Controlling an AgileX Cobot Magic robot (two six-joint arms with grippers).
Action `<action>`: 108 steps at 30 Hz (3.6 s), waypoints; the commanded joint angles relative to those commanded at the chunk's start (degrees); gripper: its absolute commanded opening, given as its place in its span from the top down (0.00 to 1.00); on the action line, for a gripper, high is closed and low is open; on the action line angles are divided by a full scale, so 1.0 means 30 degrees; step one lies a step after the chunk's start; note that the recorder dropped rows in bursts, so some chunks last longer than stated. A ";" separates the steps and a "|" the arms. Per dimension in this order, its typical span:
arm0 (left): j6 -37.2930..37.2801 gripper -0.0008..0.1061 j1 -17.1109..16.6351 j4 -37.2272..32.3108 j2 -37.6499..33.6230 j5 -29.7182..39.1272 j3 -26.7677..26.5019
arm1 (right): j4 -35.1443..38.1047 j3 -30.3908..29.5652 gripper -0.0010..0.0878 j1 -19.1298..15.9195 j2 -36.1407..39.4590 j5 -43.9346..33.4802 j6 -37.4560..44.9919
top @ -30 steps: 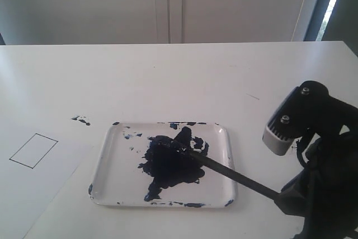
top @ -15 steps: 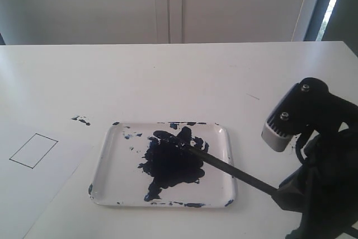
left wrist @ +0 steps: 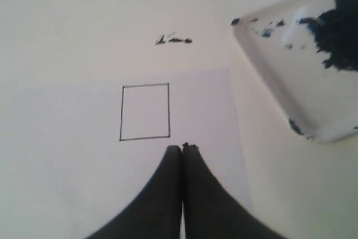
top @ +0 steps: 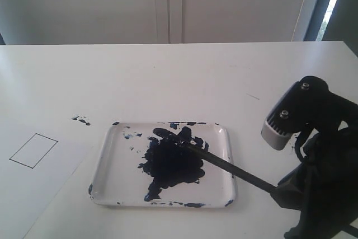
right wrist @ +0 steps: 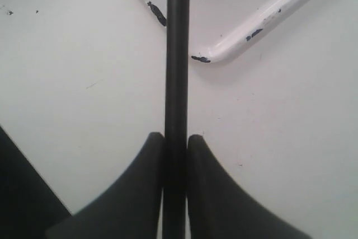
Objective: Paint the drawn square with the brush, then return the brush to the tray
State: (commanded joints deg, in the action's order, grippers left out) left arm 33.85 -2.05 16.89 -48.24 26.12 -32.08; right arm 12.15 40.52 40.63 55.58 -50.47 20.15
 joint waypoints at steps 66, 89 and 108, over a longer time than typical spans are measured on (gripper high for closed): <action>-0.4234 0.46 -0.4209 -0.3017 -1.2837 -0.7578 -0.0210 | 0.3584 0.0000 0.99 0.0000 0.2054 0.1590 0.1899; -0.4385 0.95 -0.4209 -0.2814 -1.3061 -0.7184 -0.0240 | 0.3630 0.0000 0.99 0.0000 0.2054 0.1617 0.1931; -0.4511 0.95 -0.4173 -0.0647 -1.3813 -0.4210 -0.0240 | 0.3984 0.0000 0.99 0.0000 0.2054 0.1791 0.2330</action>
State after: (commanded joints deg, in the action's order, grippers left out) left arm 20.32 -14.57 14.95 -89.68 13.48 -32.80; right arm 24.11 40.52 40.63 61.74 -45.10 27.14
